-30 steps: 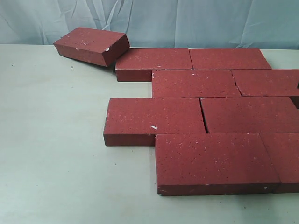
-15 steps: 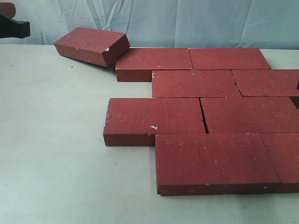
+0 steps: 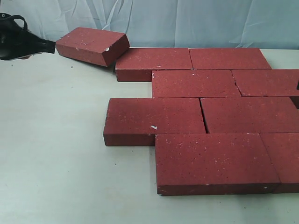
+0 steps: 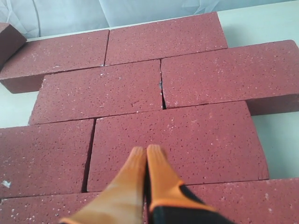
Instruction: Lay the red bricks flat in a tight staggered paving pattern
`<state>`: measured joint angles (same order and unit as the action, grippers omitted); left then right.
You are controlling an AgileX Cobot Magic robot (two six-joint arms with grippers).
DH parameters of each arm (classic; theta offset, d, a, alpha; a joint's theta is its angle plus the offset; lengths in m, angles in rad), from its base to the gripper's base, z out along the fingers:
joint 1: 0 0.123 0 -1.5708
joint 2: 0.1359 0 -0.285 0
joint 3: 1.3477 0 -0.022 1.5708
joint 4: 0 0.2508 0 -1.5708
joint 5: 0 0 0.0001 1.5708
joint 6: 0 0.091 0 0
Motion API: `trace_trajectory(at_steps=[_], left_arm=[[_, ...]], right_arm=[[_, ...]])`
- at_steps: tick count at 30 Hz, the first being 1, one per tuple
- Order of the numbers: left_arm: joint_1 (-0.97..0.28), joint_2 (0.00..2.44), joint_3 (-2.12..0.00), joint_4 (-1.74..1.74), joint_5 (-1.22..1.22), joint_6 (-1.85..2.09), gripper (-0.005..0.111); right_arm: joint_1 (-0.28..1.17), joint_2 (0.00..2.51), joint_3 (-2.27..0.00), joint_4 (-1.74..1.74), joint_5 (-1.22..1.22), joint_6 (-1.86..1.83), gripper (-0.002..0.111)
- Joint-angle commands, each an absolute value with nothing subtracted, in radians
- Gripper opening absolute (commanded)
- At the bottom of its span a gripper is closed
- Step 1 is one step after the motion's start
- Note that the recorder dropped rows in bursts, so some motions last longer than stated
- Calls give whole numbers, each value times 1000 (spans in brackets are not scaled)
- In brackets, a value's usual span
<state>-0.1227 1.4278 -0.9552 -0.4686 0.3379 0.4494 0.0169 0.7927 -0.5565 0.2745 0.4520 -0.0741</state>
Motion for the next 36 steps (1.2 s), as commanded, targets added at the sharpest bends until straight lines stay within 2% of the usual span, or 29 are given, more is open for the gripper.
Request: trace_trajectory(at_steps=[1, 16, 36], left_arm=[[-75, 1499, -1015, -517, 430, 446, 0], [-32, 1729, -1169, -526, 458, 453, 0], [-38, 2134, -1731, -672, 521, 453, 0]], right_arm=[[13, 794, -563, 278, 448, -76, -1], [13, 794, -563, 278, 448, -76, -1], [13, 795, -563, 282, 437, -76, -1]])
